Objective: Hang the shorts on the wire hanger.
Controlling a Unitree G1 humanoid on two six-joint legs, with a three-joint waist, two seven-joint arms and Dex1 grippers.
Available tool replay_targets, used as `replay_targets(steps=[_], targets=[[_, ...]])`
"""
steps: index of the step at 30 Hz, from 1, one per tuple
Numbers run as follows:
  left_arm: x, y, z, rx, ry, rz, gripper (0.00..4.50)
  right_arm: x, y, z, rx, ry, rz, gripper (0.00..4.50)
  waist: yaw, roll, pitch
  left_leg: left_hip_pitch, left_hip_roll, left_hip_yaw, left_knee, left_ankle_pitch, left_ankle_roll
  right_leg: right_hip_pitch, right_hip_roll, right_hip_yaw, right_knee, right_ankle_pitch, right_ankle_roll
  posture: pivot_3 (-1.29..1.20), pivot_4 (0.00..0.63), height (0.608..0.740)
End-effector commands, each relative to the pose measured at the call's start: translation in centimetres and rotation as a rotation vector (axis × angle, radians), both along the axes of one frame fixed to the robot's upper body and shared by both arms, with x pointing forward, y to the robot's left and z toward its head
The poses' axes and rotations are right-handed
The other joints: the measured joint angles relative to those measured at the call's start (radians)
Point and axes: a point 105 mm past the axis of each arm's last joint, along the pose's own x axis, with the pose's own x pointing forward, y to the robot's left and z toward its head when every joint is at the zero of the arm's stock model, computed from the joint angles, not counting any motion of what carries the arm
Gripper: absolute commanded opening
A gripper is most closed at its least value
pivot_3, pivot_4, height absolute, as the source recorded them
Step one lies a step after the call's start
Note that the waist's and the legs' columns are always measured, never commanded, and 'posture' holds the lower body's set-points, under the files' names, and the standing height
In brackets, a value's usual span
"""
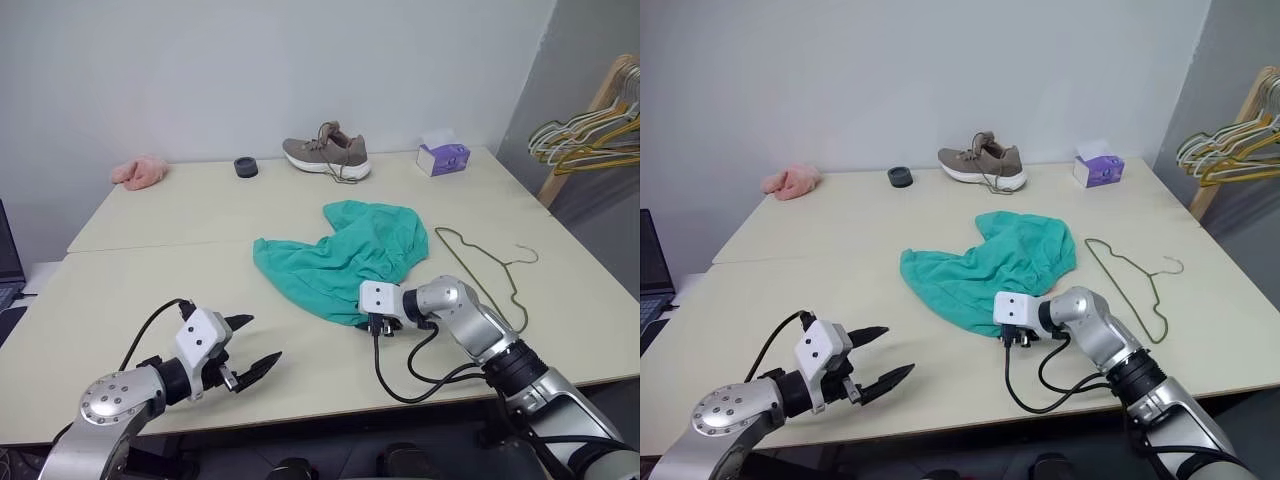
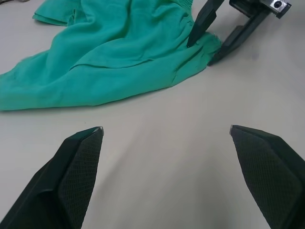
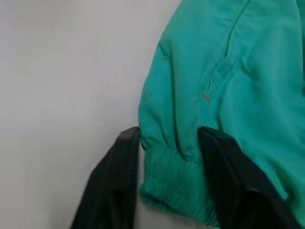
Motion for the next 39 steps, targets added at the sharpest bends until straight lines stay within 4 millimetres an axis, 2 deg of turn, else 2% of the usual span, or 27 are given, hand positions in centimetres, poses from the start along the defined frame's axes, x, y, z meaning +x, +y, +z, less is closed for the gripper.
replay_targets(steps=[1,3,8,15,20,25,32,37,39], targets=[[0.6,-0.4,0.8,0.007,-0.069,-0.008,4.50,1.1,0.3,1.2,0.004,-0.067,-0.030,0.74,0.000,0.000,0.000,0.000,0.000,0.000,0.000,0.000,0.000,0.000,0.000,0.000,0.000,0.000,0.000,-0.13,0.000,0.740],[1.1,-0.3,1.0,0.016,-0.095,0.006,4.50,1.2,0.5,1.7,0.021,-0.088,-0.028,0.02,0.000,0.000,0.000,0.000,0.000,0.000,0.000,0.000,0.000,0.000,0.000,0.000,0.000,0.000,0.000,-0.13,0.000,0.740],[2.8,0.3,1.9,0.079,-0.195,0.052,4.50,0.9,0.7,3.6,0.065,-0.117,-0.003,0.02,-0.001,0.000,0.000,0.000,0.000,0.000,0.000,0.000,0.000,0.000,0.000,0.000,0.000,0.000,0.000,-0.13,0.000,0.740],[4.8,2.3,2.8,0.204,-0.314,0.090,4.50,-1.6,0.0,6.7,0.110,-0.078,0.087,0.02,-0.002,0.000,0.000,-0.002,0.000,-0.001,0.000,0.000,0.000,-0.001,0.000,-0.001,-0.001,0.000,0.000,-0.15,0.000,0.740],[4.7,2.5,1.3,0.316,-0.335,-0.016,4.50,-3.3,-0.2,7.7,0.117,-0.027,0.131,0.02,-0.004,0.000,0.000,-0.003,0.002,-0.001,-0.001,-0.001,-0.001,-0.002,0.001,-0.001,-0.003,0.000,0.000,-0.16,0.000,0.740],[6.3,2.6,0.9,0.455,-0.416,-0.099,4.50,-3.9,-0.6,9.0,0.115,-0.020,0.159,0.02,-0.003,0.000,0.000,-0.004,0.002,-0.001,0.000,-0.001,-0.002,-0.002,0.001,-0.002,-0.003,0.000,0.000,-0.18,0.000,0.740],[8.6,2.4,-0.5,0.533,-0.448,-0.153,4.50,-4.6,-0.9,10.0,0.125,-0.012,0.186,0.02,-0.009,0.000,0.000,-0.004,0.003,-0.001,0.000,-0.001,-0.002,-0.003,0.001,-0.002,-0.003,0.000,0.000,-0.20,0.000,0.740],[9.3,3.7,-1.9,0.619,-0.433,-0.170,4.50,-5.1,-1.1,10.2,0.130,0.003,0.193,0.02,-0.030,0.000,0.000,-0.008,0.003,-0.001,0.000,-0.001,-0.002,-0.006,0.002,-0.002,-0.003,0.000,0.000,-0.21,0.000,0.740],[9.3,4.6,-2.2,0.663,-0.422,-0.187,4.12,-5.1,-1.6,10.1,0.121,0.004,0.189,0.00,-0.034,-0.001,0.000,-0.008,0.003,-0.001,0.000,-0.002,-0.002,-0.007,0.002,-0.002,-0.003,0.001,0.000,-0.22,0.000,0.740]])
